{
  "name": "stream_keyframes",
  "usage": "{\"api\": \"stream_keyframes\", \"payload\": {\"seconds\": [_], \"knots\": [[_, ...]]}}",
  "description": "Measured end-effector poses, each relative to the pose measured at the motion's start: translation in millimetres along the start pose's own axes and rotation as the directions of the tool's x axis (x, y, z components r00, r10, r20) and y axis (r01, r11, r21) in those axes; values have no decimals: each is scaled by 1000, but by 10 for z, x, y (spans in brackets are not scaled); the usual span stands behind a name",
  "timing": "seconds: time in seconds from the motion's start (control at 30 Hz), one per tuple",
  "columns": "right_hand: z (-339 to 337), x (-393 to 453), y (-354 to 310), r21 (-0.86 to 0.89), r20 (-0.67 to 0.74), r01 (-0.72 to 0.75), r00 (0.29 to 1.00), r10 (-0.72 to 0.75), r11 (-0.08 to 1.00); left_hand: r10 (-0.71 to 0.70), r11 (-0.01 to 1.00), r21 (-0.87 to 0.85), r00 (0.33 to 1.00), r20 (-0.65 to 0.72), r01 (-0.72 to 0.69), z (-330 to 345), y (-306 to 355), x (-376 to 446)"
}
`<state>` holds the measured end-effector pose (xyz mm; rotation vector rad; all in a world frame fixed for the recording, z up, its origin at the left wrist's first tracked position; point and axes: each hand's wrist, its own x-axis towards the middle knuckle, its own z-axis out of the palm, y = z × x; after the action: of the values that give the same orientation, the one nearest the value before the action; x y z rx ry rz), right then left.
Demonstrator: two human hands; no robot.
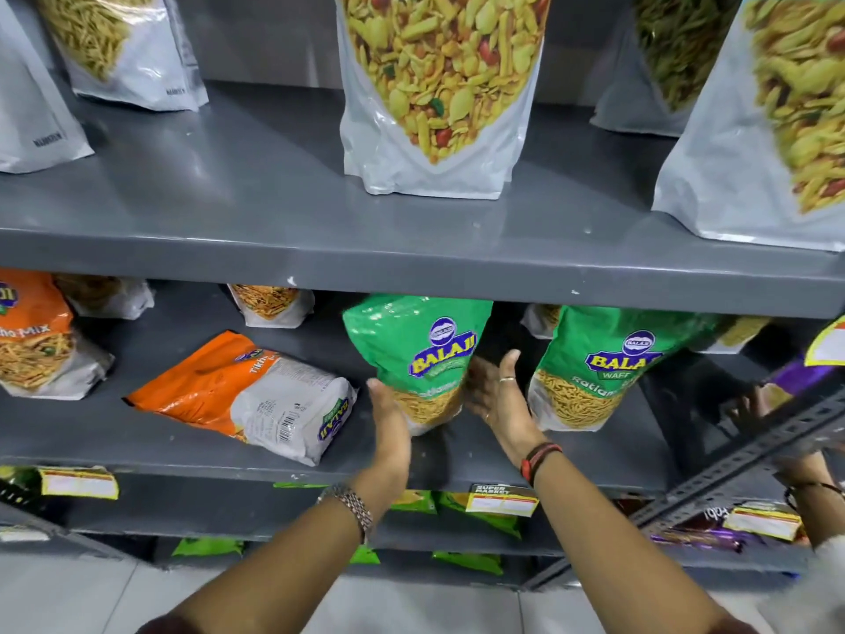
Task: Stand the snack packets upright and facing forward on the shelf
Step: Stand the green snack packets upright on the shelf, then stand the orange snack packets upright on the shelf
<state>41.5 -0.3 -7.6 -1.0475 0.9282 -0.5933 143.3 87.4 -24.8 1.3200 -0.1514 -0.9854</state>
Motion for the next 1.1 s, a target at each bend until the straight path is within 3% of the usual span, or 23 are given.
{"api": "stream_keyframes", "payload": {"seconds": [0.27,0.4,0.5,0.63,0.73,0.83,0.93,1.03,1.1], "knots": [[-27,-202,193,-3,-22,-4,1000,4,1000,-55,998,4,998,-8,55,-141,193,298],[21,-249,368,-127,-120,-74,991,59,989,-135,987,79,990,-37,137,-388,-12,179],[164,-304,485,-250,-6,-69,998,69,966,-244,970,14,970,-18,244,-646,-135,2],[561,-274,477,-327,193,73,981,-10,942,-321,947,-33,947,-13,321,-1085,-127,-94],[966,-196,429,-314,202,200,969,-141,928,-330,944,6,942,-59,331,-1362,-70,-191],[1317,-117,376,-363,179,321,945,-273,875,-320,947,-22,939,-126,320,-1629,-20,-173],[1600,79,314,-471,228,386,922,-313,793,-242,970,-69,953,-181,233,-1907,164,-14],[1907,421,287,-611,226,340,940,-254,715,-200,979,-90,947,-250,183,-2172,438,248],[2069,644,255,-777,207,244,970,-132,580,-224,975,-67,944,-243,214,-2298,545,387]]}}
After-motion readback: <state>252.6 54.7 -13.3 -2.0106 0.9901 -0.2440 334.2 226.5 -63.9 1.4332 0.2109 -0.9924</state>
